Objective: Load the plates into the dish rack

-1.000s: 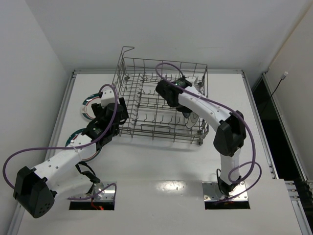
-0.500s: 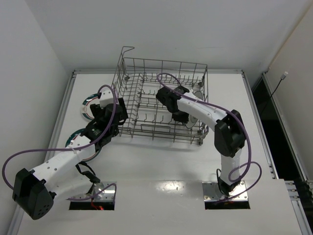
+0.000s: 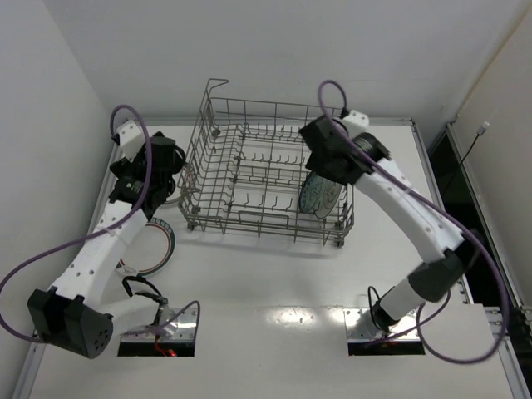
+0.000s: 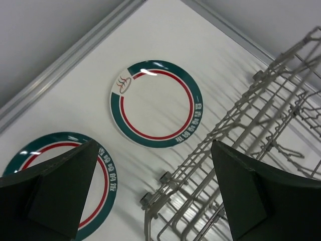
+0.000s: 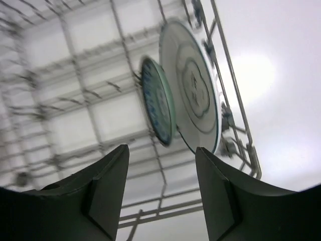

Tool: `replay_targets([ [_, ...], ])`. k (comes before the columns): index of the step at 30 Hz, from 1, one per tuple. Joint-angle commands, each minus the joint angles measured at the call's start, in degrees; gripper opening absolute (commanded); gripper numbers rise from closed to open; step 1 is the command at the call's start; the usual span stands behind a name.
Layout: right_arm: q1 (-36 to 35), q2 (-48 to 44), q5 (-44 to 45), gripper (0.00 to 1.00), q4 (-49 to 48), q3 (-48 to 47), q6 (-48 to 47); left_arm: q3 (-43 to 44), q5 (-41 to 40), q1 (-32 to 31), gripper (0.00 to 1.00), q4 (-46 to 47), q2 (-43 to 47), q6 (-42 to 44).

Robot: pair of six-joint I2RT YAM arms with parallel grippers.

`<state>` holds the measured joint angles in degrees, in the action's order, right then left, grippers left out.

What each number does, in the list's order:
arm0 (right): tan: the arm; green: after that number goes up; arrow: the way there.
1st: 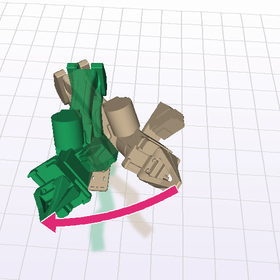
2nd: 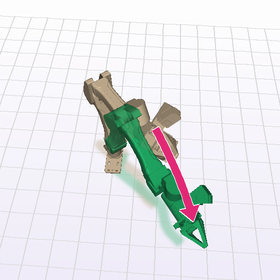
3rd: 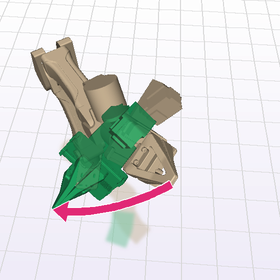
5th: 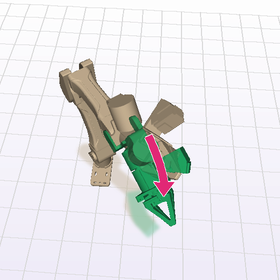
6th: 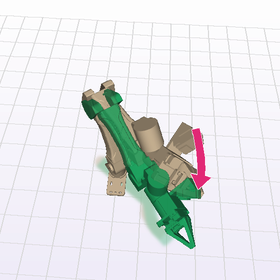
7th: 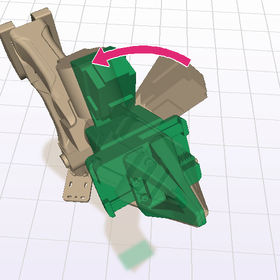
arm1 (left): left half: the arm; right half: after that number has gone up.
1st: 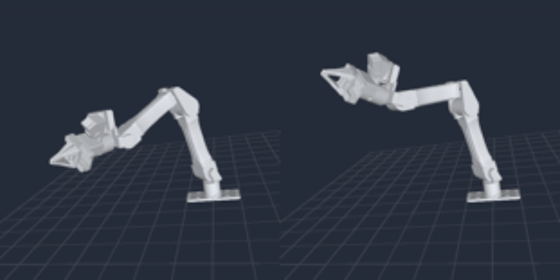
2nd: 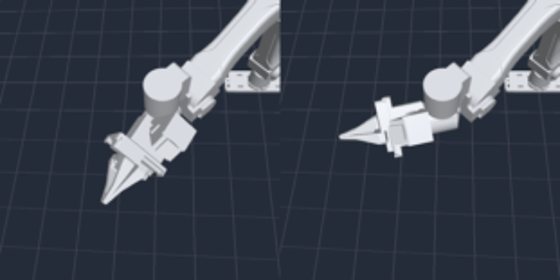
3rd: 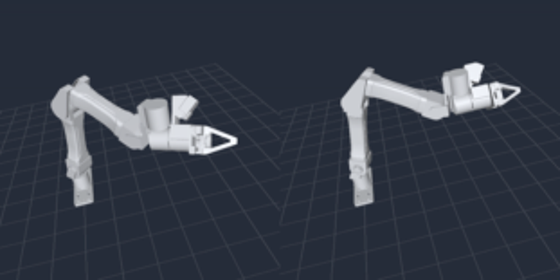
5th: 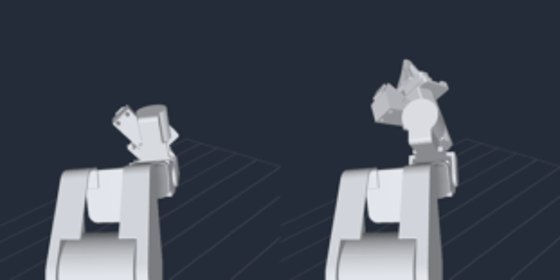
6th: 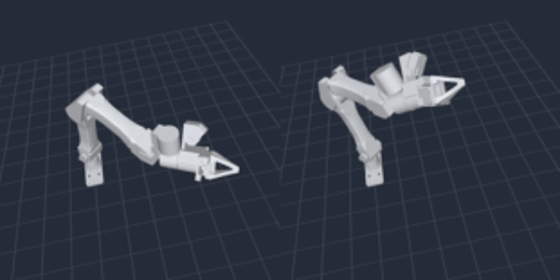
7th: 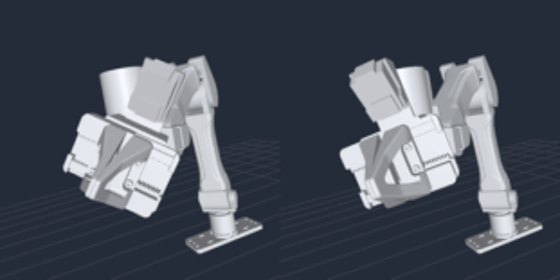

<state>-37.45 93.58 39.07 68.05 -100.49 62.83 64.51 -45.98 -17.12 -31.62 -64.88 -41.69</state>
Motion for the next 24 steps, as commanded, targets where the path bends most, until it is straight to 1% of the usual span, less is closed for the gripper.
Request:
replay_targets([
  [1,1.3,-9.9,1.2,0.53,-10.5,6.6,-4.0,3.1,6.7,5.6,0.94,-5.5,-5.2,-6.6],
  [2,2.1,-11.7,-0.1,0.53,-12.8,8.6,-5.6,3.8,8.6,7.2,0.94,-6.0,-6.7,-7.4],
  [3,2.1,-14.9,-0.9,0.53,-14.9,10.5,-6.2,3.8,10.3,10.3,0.94,-6.0,-9.9,-8.0],
  [4,3.6,-16.1,-1.8,0.53,-18.4,13.4,-6.9,4.3,14.1,12.2,0.94,-5.4,-11.7,-8.0],
  [5,4.1,-17.0,-3.5,0.53,-19.7,14.5,-8.4,4.3,16.6,14.3,0.94,-4.9,-13.7,-8.7],
  [6,5.3,-17.6,-4.3,0.53,-21.1,15.2,-8.9,5.4,22.8,19.4,0.93,-4.9,-18.0,-9.3],
  [7,5.8,-17.6,-5.4,0.53,-21.1,15.9,-9.5,5.5,26.5,21.8,0.89,-4.9,-20.2,-9.3],
  [9,6.3,-17.6,-5.9,0.54,-21.6,15.9,-10.6,6.1,32.7,25.7,0.81,-1.8,-23.3,-9.3],
  [10,7.7,-17.6,-5.9,0.54,-21.6,15.9,-11.1,6.8,33.9,27.5,0.81,-1.0,-24.4,-9.3],
  [14,10.2,-17.6,-8.0,0.54,-23.5,18.4,-12.2,8.1,37.0,30.1,0.81,0.1,-30.6,-9.3],
  [16,11.5,-18.3,-10.3,0.54,-25.6,21.0,-12.8,7.5,38.8,32.2,0.81,1.5,-32.3,-9.8],
  [18,13.8,-18.9,-12.6,0.54,-26.7,23.5,-13.9,6.3,39.6,33.4,0.81,4.5,-33.4,-9.8],
  [21,16.9,-19.4,-14.7,0.54,-28.1,26.0,-14.4,5.8,40.7,34.6,0.81,5.8,-35.4,-9.1],
  [22,17.7,-19.4,-15.3,0.54,-28.1,26.7,-14.4,5.8,40.7,35.2,0.80,5.8,-37.1,-8.6],
  [24,20.0,-20.1,-17.4,0.54,-29.8,28.6,-14.9,5.8,40.7,35.2,0.76,7.3,-37.8,-8.6],
])
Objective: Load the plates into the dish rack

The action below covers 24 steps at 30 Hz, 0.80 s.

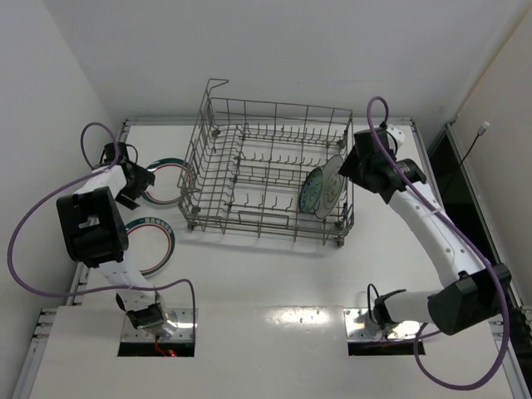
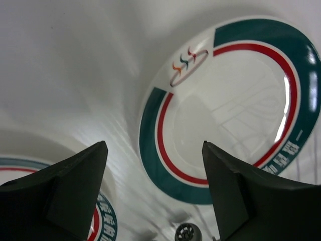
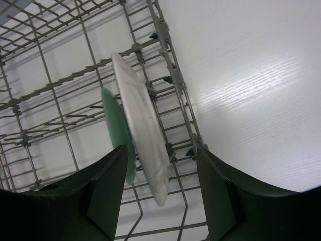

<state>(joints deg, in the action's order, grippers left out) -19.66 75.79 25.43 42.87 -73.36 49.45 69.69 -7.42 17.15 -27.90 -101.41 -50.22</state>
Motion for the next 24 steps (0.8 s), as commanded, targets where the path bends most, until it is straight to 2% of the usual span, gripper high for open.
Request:
replay_targets([
  [1,2.9,-3.0,-4.3,0.54,-5.2,2.7,-1.6,-0.7,2.1,1.0,0.72,4.3,-1.9,-0.1],
  [4,5.2,-3.5,-6.4,0.54,-5.9,4.0,-1.6,-1.8,3.5,1.6,0.67,6.9,-2.4,-0.1],
  [7,6.5,-4.1,-7.1,0.54,-6.4,4.6,-1.6,-3.1,4.6,2.1,0.56,7.7,-2.9,-0.1],
  [8,7.0,-4.1,-7.6,0.54,-6.4,4.6,-2.1,-3.1,5.2,2.1,0.47,7.7,-3.5,-0.1],
  [10,7.7,-4.6,-7.6,0.54,-6.4,5.2,-2.1,-1.8,5.2,2.1,0.38,7.7,-4.2,0.6],
  [11,7.7,-4.6,-7.6,0.54,-6.4,5.8,-2.1,-1.8,5.2,2.1,0.29,7.7,-4.7,0.6],
  [19,9.5,-5.2,-8.2,0.54,-6.4,5.8,-2.6,-1.9,4.0,2.1,0.06,6.6,-4.1,1.8],
  [22,10.1,-6.4,-8.7,0.54,-5.8,5.3,-2.6,-1.9,3.5,2.1,0.00,6.1,-3.2,2.3],
  [24,10.1,-7.1,-8.7,0.54,-5.8,5.2,-2.6,-2.5,3.5,2.1,0.00,6.1,-1.6,1.7],
])
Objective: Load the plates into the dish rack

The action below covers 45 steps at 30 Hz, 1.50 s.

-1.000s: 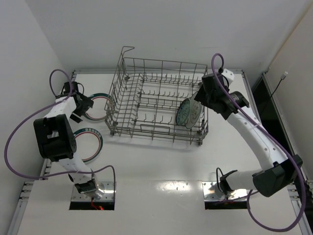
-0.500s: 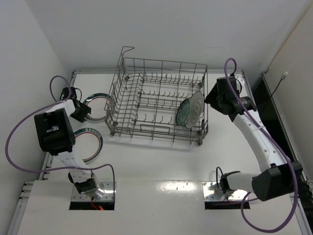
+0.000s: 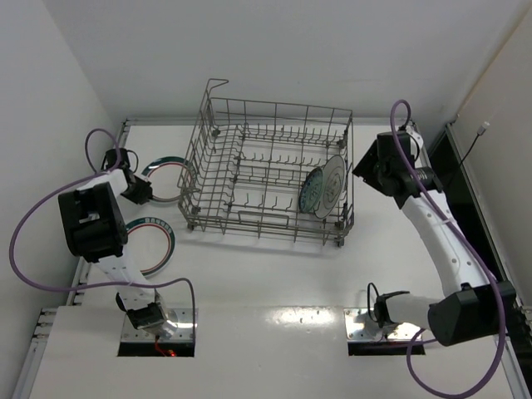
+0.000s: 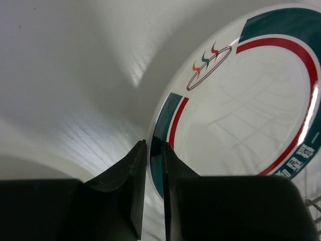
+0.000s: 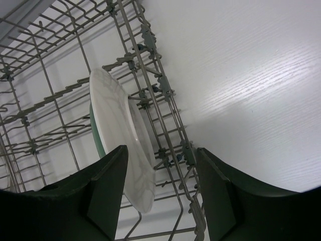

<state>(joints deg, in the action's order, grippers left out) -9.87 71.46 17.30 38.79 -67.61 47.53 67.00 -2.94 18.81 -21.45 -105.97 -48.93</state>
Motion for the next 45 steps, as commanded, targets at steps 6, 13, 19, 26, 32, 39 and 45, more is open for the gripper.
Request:
replay_targets([
  [6,0.8,-4.0,-1.6,0.54,-1.2,-1.7,-1.2,7.0,-4.6,-0.1,0.00,-6.8,8.8,-3.4],
  [13,0.8,-4.0,-7.0,0.54,-3.6,-1.7,-1.7,14.6,-7.6,-1.2,0.00,-13.8,16.0,-8.5],
  [19,0.8,-4.0,-10.8,0.54,-4.3,-3.6,-5.1,21.6,-3.4,-4.1,0.00,-12.0,22.2,-9.1],
  [26,3.4,-4.0,-30.0,0.54,-14.8,0.6,-2.4,31.3,-2.1,-8.6,0.00,-10.3,25.1,-7.8],
  [32,6.4,-2.7,-52.2,0.61,-46.5,15.4,15.7,28.4,7.8,-8.6,0.00,-1.3,29.1,-8.3],
  [39,5.0,1.5,-58.6,0.88,-70.2,20.9,26.4,23.2,19.4,-14.2,0.00,10.8,30.7,-9.8],
  [45,3.7,4.6,-60.5,1.00,-84.9,22.0,33.2,11.8,23.9,-19.0,0.00,17.0,33.9,-13.4],
])
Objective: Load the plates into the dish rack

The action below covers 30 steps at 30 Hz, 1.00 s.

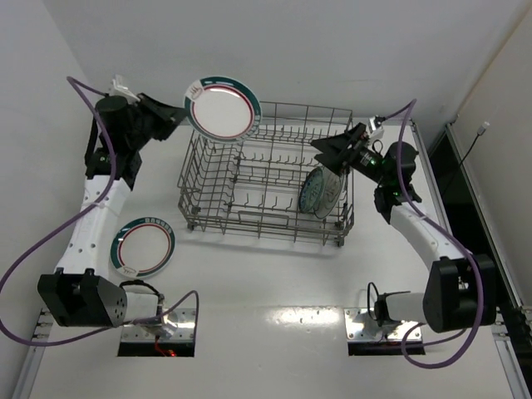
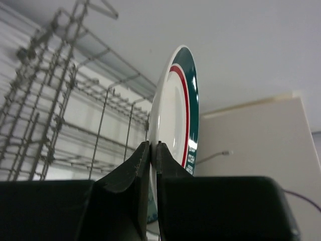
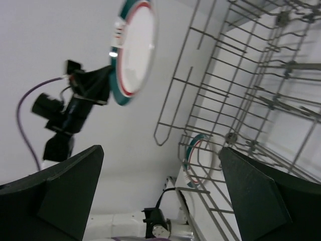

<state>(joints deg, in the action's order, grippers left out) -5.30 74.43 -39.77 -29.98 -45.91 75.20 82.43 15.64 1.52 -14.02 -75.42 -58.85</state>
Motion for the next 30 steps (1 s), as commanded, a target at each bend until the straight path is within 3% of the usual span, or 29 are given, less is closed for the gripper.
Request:
replay_targets([
  [1,-1.5,2.1,-3.4,1.00,-17.4,0.3,5.6,-4.8,5.4,-1.7,0.00,10.1,4.2,-4.2],
  [10,-8.0,9.9,-3.4,1.00,-22.2,-0.3,5.5,-10.4,7.9,-6.2,0.00,13.1,7.0,-6.9],
  [18,-11.6,15.0,-0.1,0.96,-30.7,0.8,9.1,-17.8,7.3,-16.7,0.00,18.8,9.0,-12.7],
  [21,-11.6,14.4,1.0,0.82,-32.8,1.9,9.7,-19.8,4.6,-19.4,0.00,18.8,10.6,-12.7],
  [22,-11.6,13.6,1.0,0.74,-32.8,1.9,9.7,-20.4,4.6,-20.0,0.00,18.8,10.6,-12.7],
  [23,-11.6,12.7,1.5,0.52,-31.6,1.9,9.1,-20.4,4.6,-20.0,0.00,18.1,11.2,-12.7],
  [24,-11.6,12.1,1.5,0.48,-30.5,2.4,9.1,-20.4,4.6,-20.5,0.00,18.1,11.2,-12.1],
  [30,-11.0,11.4,2.1,0.49,-28.9,2.4,7.8,-20.4,3.3,-20.5,0.00,15.8,12.4,-10.9],
])
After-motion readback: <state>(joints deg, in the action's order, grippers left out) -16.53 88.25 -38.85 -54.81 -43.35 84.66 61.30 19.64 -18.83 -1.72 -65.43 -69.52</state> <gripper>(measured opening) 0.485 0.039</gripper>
